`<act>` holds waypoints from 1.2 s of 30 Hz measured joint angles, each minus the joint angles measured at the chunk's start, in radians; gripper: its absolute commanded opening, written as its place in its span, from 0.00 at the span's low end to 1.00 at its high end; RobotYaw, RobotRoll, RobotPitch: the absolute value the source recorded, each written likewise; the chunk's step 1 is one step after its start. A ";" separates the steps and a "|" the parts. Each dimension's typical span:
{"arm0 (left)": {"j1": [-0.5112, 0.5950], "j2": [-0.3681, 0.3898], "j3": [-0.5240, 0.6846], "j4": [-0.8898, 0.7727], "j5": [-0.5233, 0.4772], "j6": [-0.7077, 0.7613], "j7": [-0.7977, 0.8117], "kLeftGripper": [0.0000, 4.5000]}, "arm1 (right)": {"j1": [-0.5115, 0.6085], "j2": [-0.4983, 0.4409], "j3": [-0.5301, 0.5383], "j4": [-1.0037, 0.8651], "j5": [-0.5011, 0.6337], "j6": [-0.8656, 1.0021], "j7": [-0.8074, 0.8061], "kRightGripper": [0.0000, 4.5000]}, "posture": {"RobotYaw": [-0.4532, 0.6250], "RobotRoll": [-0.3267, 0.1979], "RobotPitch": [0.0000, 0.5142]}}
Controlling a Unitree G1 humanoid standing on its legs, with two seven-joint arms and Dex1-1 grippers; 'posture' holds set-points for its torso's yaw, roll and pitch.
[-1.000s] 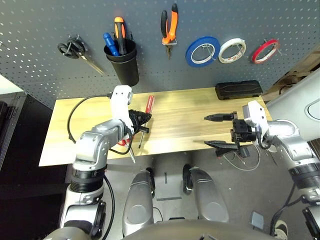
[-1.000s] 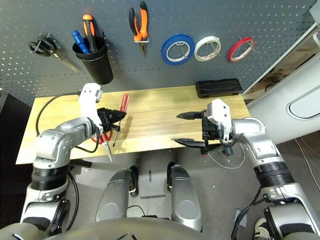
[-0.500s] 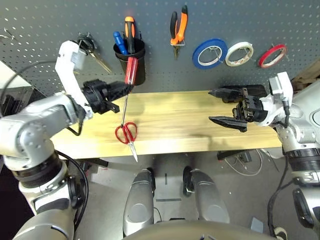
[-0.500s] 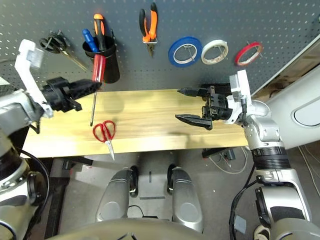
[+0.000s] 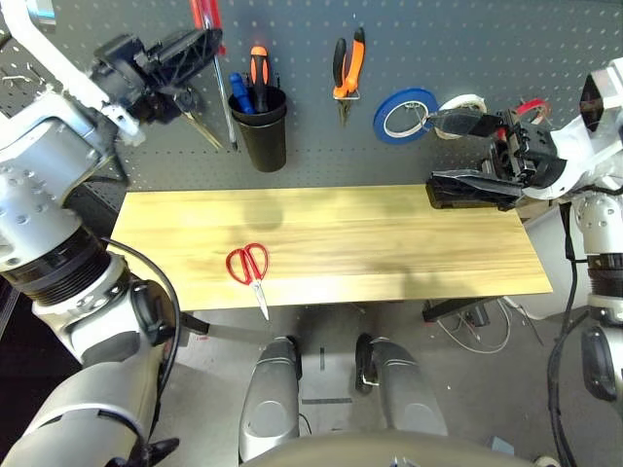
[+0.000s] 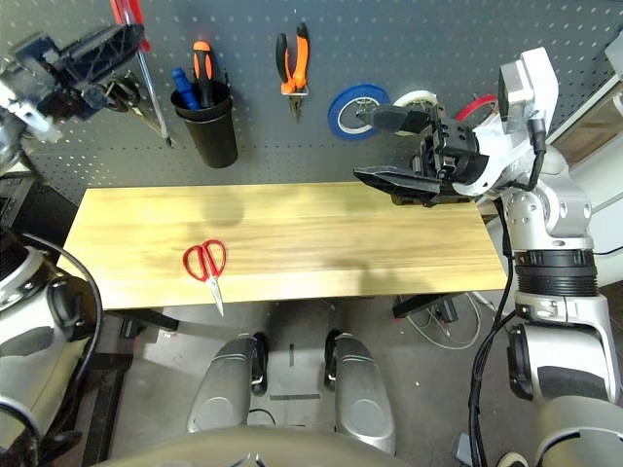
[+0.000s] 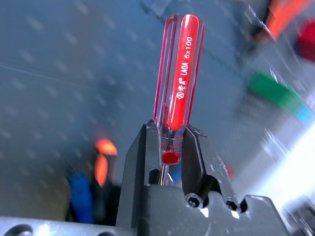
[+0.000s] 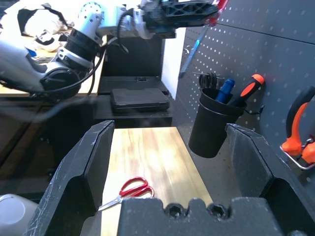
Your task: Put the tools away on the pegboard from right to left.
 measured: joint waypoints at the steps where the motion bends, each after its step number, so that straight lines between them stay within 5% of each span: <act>1: -0.015 -0.019 -0.017 0.046 0.031 -0.076 0.019 0.14 | 0.003 0.006 0.001 -0.008 -0.001 0.001 -0.007 1.00 | 0.42 0.62 0.16; 7: -0.038 -0.061 -0.126 0.233 0.175 -0.382 0.058 0.14 | 0.034 0.017 0.001 -0.048 -0.004 0.002 -0.042 1.00 | 0.39 0.62 0.17; 17: 0.062 -0.086 -0.231 0.343 0.253 -0.542 0.044 0.14 | 0.062 0.031 0.001 -0.091 -0.004 0.013 -0.087 1.00 | 0.38 0.62 0.21; 23: 0.090 -0.081 -0.240 0.309 0.258 -0.581 0.047 0.61 | 0.087 0.044 0.003 -0.102 -0.005 0.013 -0.096 1.00 | 0.41 0.62 0.21; 27: 0.089 0.008 -0.221 0.198 0.201 -0.502 0.017 0.97 | 0.094 0.050 0.016 -0.100 -0.025 0.010 -0.094 1.00 | 0.43 0.62 0.21; 32: 0.103 0.217 -0.167 0.015 0.048 -0.251 -0.082 0.99 | 0.130 0.056 0.085 -0.045 -0.148 -0.070 -0.104 1.00 | 0.46 0.62 0.23; 36: 0.148 0.269 -0.130 -0.124 -0.120 -0.039 -0.103 0.99 | 0.147 0.089 0.144 -0.017 -0.226 -0.098 -0.137 1.00 | 0.48 0.62 0.27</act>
